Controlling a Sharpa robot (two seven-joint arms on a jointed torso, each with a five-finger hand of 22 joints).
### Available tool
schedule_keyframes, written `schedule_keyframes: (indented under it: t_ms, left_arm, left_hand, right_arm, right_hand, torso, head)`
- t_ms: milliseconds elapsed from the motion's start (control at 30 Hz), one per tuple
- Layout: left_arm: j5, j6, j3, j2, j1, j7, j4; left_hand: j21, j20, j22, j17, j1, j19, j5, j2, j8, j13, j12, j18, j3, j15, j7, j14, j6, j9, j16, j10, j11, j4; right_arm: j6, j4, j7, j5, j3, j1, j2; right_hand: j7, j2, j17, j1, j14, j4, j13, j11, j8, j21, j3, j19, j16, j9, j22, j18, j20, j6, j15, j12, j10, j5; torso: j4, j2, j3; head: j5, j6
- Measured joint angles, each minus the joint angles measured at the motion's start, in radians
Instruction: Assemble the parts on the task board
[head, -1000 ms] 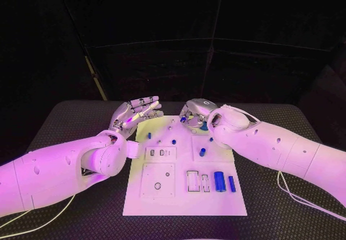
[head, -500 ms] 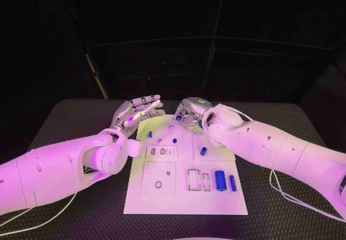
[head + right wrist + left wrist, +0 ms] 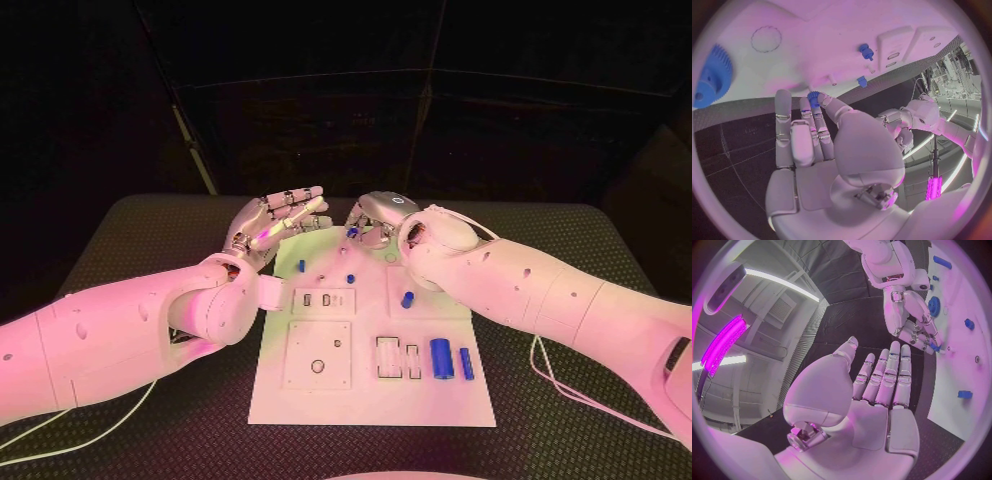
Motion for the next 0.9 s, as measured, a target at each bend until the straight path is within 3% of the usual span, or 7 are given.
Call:
schedule_keyframes:
  t_ms: [300,533,900]
  left_arm:
    - [0.000,0.000,0.000,0.002,0.001,-0.001,0.000]
    - [0.000,0.000,0.000,0.002,0.002,-0.002,-0.001]
    - [0.000,0.001,0.000,0.002,0.004,-0.004,-0.001]
  left_hand:
    - [0.000,0.000,0.000,0.000,0.000,0.000,0.000,0.000,0.000,0.000,0.000,0.000,0.000,0.000,0.000,0.000,0.000,0.000,0.000,0.000,0.000,0.000]
    - [0.000,0.000,-0.001,-0.001,0.000,0.000,0.000,0.000,0.000,0.000,0.000,0.000,0.000,0.000,0.000,0.000,0.000,0.000,-0.003,0.000,0.000,0.000]
    - [0.000,0.000,-0.002,-0.002,0.000,0.000,0.000,0.000,0.000,0.000,0.000,0.000,0.000,0.000,0.000,0.000,0.000,0.000,-0.004,0.000,0.000,0.000]
  right_arm:
    - [0.002,-0.029,0.007,0.001,0.000,0.002,0.024]
    - [0.007,-0.051,0.008,0.001,0.000,0.002,0.035]
    - [0.020,-0.055,0.000,0.000,-0.001,0.001,0.040]
  right_hand:
    - [0.005,-0.006,-0.001,-0.006,0.000,0.006,0.000,0.002,-0.005,0.004,0.013,0.000,0.000,-0.001,0.002,0.000,0.000,-0.005,0.000,-0.006,-0.003,-0.005]
    - [0.019,-0.033,-0.010,-0.018,0.001,0.020,-0.002,0.017,-0.010,0.004,0.030,-0.011,0.000,-0.003,-0.002,0.000,0.011,-0.028,0.001,-0.013,-0.050,-0.017]
    - [0.023,-0.060,-0.029,-0.024,0.003,0.035,-0.003,0.036,-0.010,0.004,0.039,-0.027,0.000,-0.003,-0.015,0.000,0.027,-0.062,0.018,-0.013,-0.144,-0.039]
  torso:
    - [-0.0001,0.000,0.0005]
    - [-0.0005,0.000,0.0004]
    - [-0.0017,0.000,0.0005]
  head:
    - [0.001,-0.002]
    - [0.003,-0.001]
    - [0.005,-0.003]
